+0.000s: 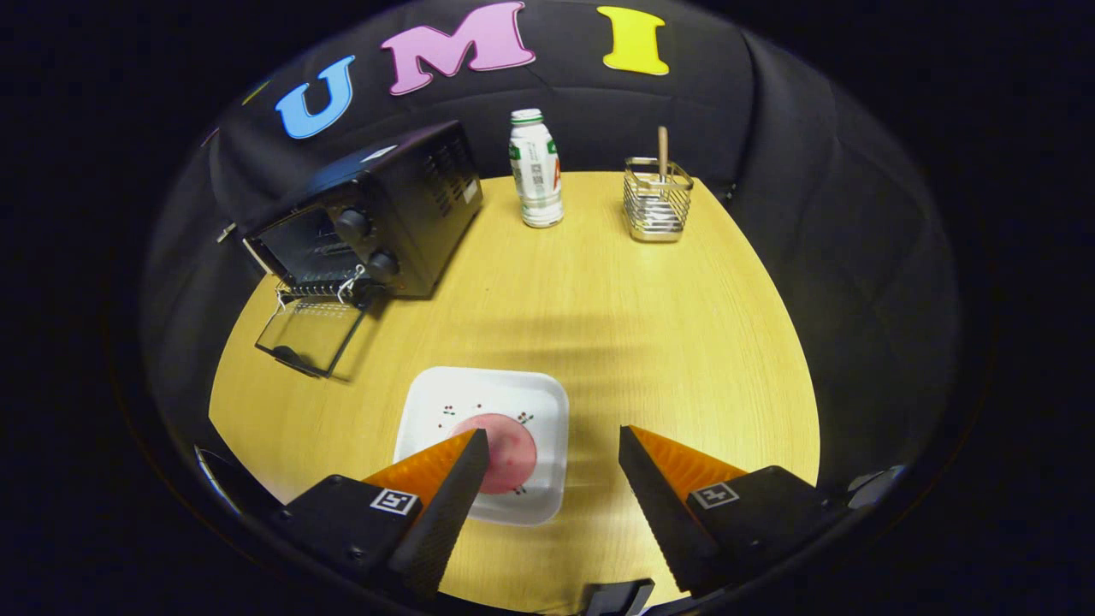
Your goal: Open the toaster oven, put the food inside, and close the toaster oven door.
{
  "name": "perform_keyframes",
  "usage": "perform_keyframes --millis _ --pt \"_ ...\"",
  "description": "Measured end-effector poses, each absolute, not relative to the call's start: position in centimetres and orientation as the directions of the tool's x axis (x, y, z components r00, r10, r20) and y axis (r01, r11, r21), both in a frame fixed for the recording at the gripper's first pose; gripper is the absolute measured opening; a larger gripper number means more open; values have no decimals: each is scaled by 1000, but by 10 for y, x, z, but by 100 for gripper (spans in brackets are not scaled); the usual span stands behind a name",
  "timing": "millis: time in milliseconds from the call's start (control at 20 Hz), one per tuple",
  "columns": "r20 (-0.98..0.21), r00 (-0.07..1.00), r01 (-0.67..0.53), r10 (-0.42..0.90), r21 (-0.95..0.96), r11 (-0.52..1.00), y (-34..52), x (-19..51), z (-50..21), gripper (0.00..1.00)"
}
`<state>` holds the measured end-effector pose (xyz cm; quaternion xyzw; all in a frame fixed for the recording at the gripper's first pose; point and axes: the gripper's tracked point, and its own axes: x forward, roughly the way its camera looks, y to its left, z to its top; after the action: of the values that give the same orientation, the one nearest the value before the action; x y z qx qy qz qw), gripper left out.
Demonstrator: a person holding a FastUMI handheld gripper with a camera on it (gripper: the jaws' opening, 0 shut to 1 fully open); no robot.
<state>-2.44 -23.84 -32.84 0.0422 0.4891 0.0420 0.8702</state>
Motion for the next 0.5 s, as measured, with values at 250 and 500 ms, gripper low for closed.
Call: perform_keyframes --millis 250,500 --pt "-898 420 -21 131 135 991 -247 -37 -359 99" --pt "-920 369 7 130 143 990 -247 -44 -380 90"
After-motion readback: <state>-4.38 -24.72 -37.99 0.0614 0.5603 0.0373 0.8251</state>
